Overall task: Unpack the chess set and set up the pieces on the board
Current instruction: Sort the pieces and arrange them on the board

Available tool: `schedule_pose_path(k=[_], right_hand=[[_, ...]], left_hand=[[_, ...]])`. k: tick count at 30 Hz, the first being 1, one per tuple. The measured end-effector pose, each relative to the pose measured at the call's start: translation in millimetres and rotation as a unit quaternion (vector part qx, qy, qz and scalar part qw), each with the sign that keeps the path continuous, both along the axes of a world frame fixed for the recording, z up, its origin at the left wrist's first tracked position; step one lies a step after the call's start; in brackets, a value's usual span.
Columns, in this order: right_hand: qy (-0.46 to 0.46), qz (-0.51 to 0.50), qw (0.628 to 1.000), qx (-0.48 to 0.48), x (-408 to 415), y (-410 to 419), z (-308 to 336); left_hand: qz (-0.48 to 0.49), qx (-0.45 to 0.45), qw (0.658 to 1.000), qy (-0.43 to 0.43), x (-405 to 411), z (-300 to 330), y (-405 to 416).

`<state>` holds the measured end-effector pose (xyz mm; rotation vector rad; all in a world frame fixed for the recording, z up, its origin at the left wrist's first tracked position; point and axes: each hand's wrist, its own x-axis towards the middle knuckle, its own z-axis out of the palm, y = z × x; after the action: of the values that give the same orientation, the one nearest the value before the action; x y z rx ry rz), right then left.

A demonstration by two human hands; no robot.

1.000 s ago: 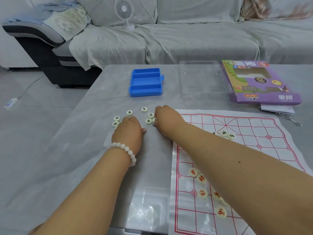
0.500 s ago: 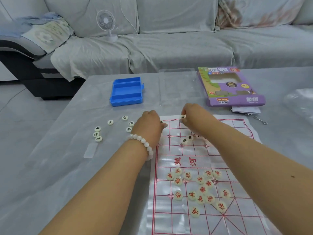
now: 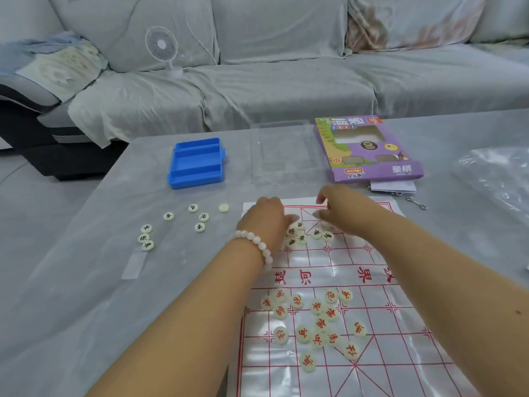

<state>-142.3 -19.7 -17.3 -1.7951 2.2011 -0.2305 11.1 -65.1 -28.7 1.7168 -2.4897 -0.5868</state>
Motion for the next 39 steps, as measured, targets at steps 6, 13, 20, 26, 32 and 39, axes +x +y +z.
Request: schedule_pose_path(k=[6, 13, 20, 26, 32, 39], right_hand=[[-0.036, 0.090, 0.992, -0.079, 75.2, -38.5, -1.0], [-0.032, 0.117, 0.990, -0.068, 135.9, -82.9, -18.6], [-0.007, 0.142, 0.990, -0.010, 149.5, -100.8, -17.3], [-0.098, 0.128, 0.986, -0.041, 151.0, -99.8, -20.1], [-0.197, 0.134, 0.968, -0.077, 167.3, -101.9, -24.3], [-0.128, 0.110, 0.983, -0.067, 169.0, -103.6, -31.2]], left_hand=[[0.149, -0.113, 0.982, 0.020, 89.4, 11.2, -6.5], [0.197, -0.091, 0.976, -0.027, 117.5, -14.3, -25.4], [0.181, -0.096, 0.977, -0.054, 111.8, -23.4, -42.2], [0.148, -0.071, 0.985, -0.051, 124.7, -21.0, -40.0], [0.167, -0.067, 0.982, -0.062, 151.3, -21.6, -28.4], [0.147, -0.061, 0.987, -0.037, 158.4, -23.3, -27.4]])
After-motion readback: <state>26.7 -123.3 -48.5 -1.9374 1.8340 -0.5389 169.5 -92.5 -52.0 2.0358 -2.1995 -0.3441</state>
